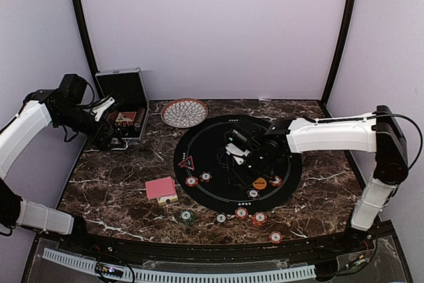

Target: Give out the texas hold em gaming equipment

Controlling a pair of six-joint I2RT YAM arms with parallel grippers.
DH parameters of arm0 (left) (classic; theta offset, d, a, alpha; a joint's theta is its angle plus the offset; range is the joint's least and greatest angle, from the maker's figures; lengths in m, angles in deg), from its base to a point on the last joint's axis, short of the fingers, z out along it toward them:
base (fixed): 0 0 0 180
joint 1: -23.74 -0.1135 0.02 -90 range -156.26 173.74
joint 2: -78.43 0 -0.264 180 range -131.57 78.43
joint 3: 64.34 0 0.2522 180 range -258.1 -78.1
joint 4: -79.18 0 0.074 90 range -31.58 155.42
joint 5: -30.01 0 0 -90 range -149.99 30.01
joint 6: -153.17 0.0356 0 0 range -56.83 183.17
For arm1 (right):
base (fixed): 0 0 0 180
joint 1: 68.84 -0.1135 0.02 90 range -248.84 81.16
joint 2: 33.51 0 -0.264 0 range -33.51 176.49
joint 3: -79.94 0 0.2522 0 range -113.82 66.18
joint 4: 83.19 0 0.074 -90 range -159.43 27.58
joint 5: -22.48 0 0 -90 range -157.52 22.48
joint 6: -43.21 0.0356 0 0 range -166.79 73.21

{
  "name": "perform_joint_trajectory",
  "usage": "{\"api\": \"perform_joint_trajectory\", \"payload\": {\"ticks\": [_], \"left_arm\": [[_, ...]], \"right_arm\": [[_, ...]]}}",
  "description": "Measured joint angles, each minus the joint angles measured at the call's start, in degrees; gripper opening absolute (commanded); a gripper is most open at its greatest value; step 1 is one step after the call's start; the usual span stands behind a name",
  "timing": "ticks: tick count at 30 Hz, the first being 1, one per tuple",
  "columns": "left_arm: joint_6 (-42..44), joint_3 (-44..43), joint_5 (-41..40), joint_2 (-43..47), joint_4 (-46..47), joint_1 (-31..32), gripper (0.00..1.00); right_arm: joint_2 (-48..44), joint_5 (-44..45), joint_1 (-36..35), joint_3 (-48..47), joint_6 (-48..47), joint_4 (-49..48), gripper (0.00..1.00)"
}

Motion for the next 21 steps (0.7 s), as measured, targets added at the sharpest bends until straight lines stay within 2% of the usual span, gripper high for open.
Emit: {"api": "perform_joint_trajectory", "payload": {"ticks": [5, 8, 14, 21], "left_arm": [[-0.2, 0.0, -0.4, -0.2, 0.0, 0.0, 0.99], [-0.5, 0.0, -1.2, -0.4, 0.1, 0.0, 0.99], [-0.5, 0.0, -1.6, -1.1, 0.1, 0.0, 0.99], [-0.5, 0.0, -1.6, -1.1, 0.0, 0.0, 0.99]], "right_arm": [[0.9, -0.7, -5.7, -8.5, -1.2, 0.5, 0.76], [4.1, -2.1, -9.2, -14.5, -3.1, 0.7, 0.78], [13.0, -4.9, -14.1, -22.5, -7.8, 1.4, 0.79], [18.0, -7.3, -16.3, -25.0, -12.6, 3.3, 0.75]]}}
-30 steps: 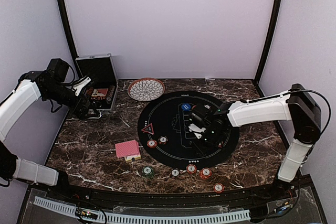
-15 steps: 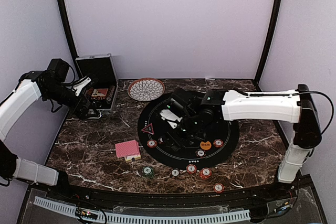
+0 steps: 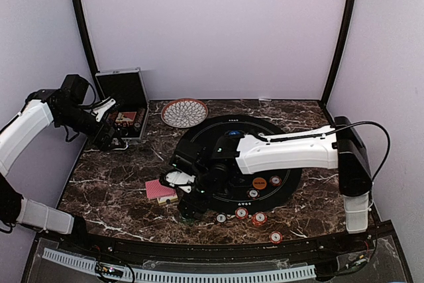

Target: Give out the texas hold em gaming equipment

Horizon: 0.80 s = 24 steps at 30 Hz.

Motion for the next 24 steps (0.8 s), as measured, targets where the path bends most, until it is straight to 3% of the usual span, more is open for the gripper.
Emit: {"api": "perform_joint_trajectory", "payload": {"ticks": [15, 24], "left_arm": [[0.0, -0.8, 0.1, 0.5, -1.4, 0.0, 0.99], [0.0, -0.8, 0.1, 1.7, -2.3, 0.0, 0.99]], "right_arm": [[1.9, -1.8, -1.2, -0.5, -3.8, 0.6, 0.77], [6.3, -2.0, -1.9, -2.6, -5.7, 1.2, 0.71]]}}
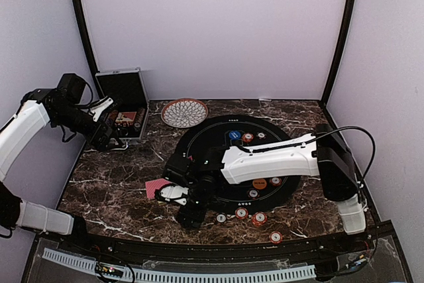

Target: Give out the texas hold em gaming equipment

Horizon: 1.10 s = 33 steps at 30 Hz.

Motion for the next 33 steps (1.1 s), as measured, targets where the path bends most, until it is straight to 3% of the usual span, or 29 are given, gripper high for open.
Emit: {"api": "perform_joint_trajectory", "payload": {"ticks": [14, 33], "left_arm": [[0.0, -0.1, 0.1, 0.2, -0.6, 0.0, 0.99], [0.0, -0.8, 0.2, 0.5, -1.0, 0.0, 0.99]], "right_arm": [[2.6, 0.1, 0.0, -1.9, -1.2, 0.2, 0.65], [2.8, 0.7, 0.0, -2.4, -1.6, 0.2, 0.45]]}}
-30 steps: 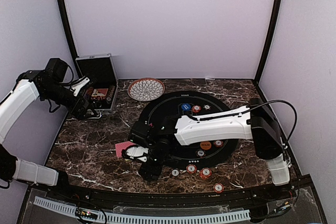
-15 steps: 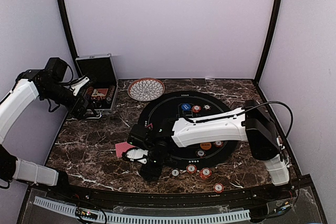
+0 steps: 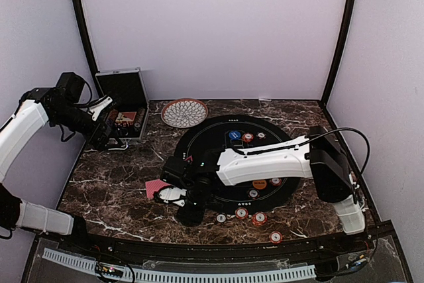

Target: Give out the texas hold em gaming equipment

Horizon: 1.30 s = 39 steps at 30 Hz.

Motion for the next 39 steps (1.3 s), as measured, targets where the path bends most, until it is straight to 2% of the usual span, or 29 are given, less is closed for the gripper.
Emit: {"api": "perform_joint_trajectory", "payload": {"ticks": [14, 29, 39], "left_arm": [[0.0, 0.0, 0.0, 0.0, 0.0, 0.0, 0.99], [0.0, 0.0, -0.1, 0.0, 0.0, 0.0, 0.99], [0.1, 0.0, -0.1, 0.0, 0.0, 0.0, 0.99]], "right_arm": [[0.0, 1.0, 0.0, -0.2, -0.3, 0.1, 0.21], [-2.6, 2.6, 1.3, -0.3, 0.5, 0.3, 0.2], [-6.4, 4.3, 8.1, -0.3, 1.9, -0.4, 0.16]]}}
